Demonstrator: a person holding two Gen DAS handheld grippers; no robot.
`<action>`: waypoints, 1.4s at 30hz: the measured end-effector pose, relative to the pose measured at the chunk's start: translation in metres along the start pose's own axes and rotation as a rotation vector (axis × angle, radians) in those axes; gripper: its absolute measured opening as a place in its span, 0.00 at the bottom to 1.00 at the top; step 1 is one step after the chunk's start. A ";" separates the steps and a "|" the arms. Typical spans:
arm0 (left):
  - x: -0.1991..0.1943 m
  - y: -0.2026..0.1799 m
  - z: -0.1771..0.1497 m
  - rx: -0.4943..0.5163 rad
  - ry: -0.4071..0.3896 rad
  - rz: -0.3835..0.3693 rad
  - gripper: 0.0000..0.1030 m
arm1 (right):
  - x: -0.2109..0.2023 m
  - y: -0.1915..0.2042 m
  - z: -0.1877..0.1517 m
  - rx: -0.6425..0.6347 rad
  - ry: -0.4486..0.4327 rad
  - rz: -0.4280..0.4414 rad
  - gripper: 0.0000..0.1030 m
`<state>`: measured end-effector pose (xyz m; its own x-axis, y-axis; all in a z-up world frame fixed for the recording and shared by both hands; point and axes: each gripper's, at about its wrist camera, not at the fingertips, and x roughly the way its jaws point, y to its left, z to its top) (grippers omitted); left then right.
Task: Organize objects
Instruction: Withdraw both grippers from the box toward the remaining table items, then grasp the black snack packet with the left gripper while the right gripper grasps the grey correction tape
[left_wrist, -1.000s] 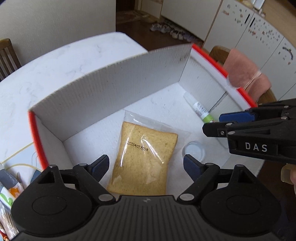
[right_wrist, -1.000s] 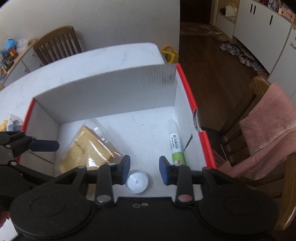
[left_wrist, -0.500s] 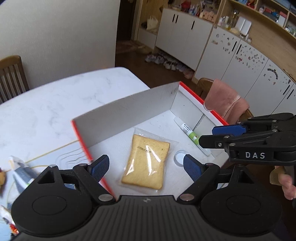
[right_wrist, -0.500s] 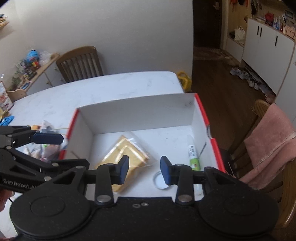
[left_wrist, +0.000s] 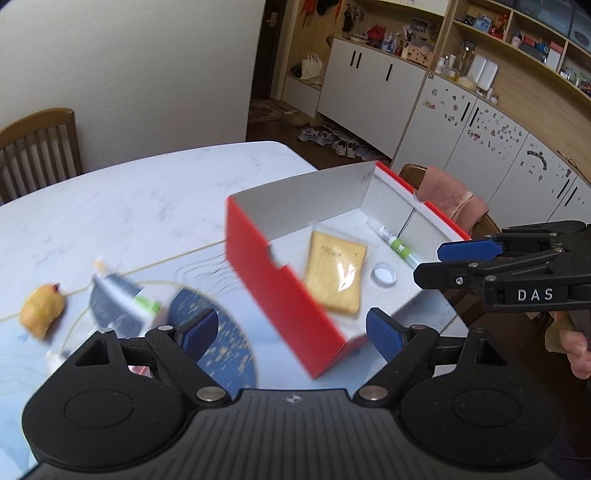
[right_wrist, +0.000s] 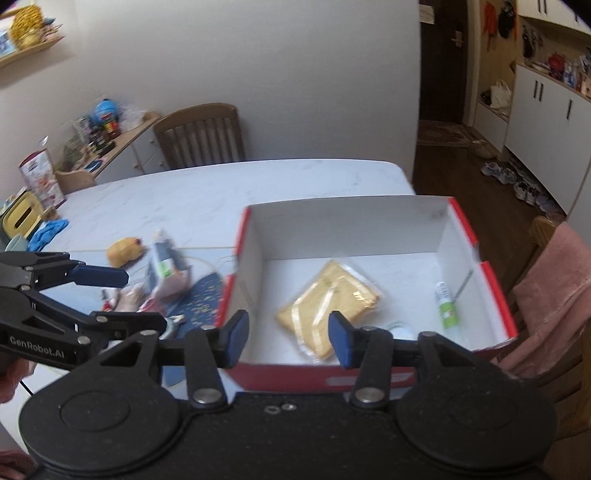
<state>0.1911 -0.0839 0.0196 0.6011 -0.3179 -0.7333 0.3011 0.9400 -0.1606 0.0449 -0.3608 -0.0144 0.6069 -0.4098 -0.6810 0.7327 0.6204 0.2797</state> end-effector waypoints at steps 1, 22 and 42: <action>-0.005 0.006 -0.005 -0.005 -0.001 0.005 0.85 | 0.000 0.008 -0.002 -0.005 0.000 0.007 0.54; -0.063 0.139 -0.105 -0.135 0.031 0.041 0.90 | 0.041 0.135 -0.032 -0.013 0.065 0.019 0.82; -0.020 0.194 -0.137 0.020 0.028 0.103 1.00 | 0.130 0.171 -0.035 0.122 0.155 -0.087 0.93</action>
<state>0.1358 0.1216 -0.0878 0.6090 -0.2157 -0.7633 0.2539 0.9647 -0.0701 0.2390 -0.2848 -0.0786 0.4922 -0.3441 -0.7996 0.8176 0.4981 0.2889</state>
